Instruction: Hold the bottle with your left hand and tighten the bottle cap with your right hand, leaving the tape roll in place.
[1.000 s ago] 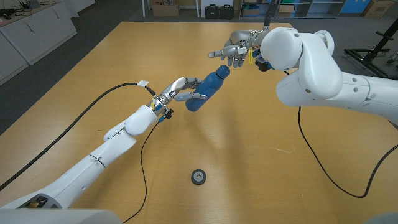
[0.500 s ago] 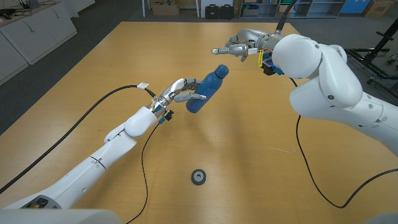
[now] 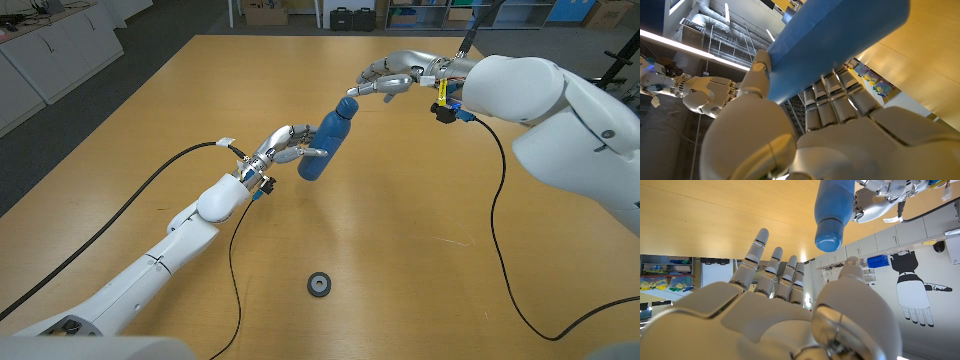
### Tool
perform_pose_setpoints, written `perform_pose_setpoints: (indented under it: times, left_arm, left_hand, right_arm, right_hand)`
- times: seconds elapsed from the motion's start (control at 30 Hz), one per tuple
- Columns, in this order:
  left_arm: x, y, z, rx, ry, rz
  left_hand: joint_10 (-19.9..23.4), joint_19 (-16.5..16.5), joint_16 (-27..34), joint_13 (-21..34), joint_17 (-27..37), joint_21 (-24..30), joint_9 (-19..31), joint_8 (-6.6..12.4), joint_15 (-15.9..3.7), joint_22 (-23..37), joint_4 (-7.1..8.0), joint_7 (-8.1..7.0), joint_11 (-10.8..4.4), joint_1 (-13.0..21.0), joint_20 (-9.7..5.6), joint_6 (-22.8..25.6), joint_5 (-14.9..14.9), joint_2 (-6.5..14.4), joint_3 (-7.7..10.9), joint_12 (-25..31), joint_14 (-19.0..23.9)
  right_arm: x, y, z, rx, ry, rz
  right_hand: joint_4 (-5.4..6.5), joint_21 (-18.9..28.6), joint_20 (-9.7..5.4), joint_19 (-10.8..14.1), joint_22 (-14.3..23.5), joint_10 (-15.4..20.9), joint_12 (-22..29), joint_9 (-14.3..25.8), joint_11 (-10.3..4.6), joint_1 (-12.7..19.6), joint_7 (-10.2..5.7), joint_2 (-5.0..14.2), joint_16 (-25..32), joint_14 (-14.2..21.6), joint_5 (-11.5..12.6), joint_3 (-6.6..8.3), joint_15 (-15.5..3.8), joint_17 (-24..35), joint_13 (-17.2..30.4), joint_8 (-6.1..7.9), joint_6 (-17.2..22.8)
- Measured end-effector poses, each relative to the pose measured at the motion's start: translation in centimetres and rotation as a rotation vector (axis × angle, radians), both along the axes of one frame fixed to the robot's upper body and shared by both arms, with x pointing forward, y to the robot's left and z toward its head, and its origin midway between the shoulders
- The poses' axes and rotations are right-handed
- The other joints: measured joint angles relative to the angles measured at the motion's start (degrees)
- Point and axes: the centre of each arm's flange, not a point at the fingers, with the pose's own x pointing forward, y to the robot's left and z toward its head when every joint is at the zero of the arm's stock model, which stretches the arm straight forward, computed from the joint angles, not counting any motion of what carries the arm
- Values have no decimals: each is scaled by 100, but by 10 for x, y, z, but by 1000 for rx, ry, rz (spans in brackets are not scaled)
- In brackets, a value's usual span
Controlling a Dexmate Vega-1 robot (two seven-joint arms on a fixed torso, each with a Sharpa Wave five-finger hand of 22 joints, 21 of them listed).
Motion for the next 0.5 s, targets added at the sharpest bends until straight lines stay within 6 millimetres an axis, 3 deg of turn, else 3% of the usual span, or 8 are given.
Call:
perform_pose_setpoints:
  times: [0.23,0.5]
  left_arm:
    - [1,1,1,-9,-2,-11]
    - [1,0,3,-11,-8,-21]
  left_hand:
    - [31,0,0,2,0,0,0,0,-22,10,0,11,32,0,0,-10,0,0,0,-1,22]
    - [32,0,0,2,0,0,0,0,-21,10,0,22,32,0,0,0,-10,0,0,-4,21]
  right_arm:
    - [-3,5,2,-32,-18,7]
    - [-3,17,4,-91,-32,7]
  right_hand:
    - [-88,-32,1,0,0,-69,-44,0,-76,166,-270,-1,-88,-113,142,40,-31,-70,-80,-89,-261]
    - [-134,-32,-1,-2,1,-28,-88,-17,-199,321,-298,27,-88,-39,217,87,-105,-104,-146,-90,-231]
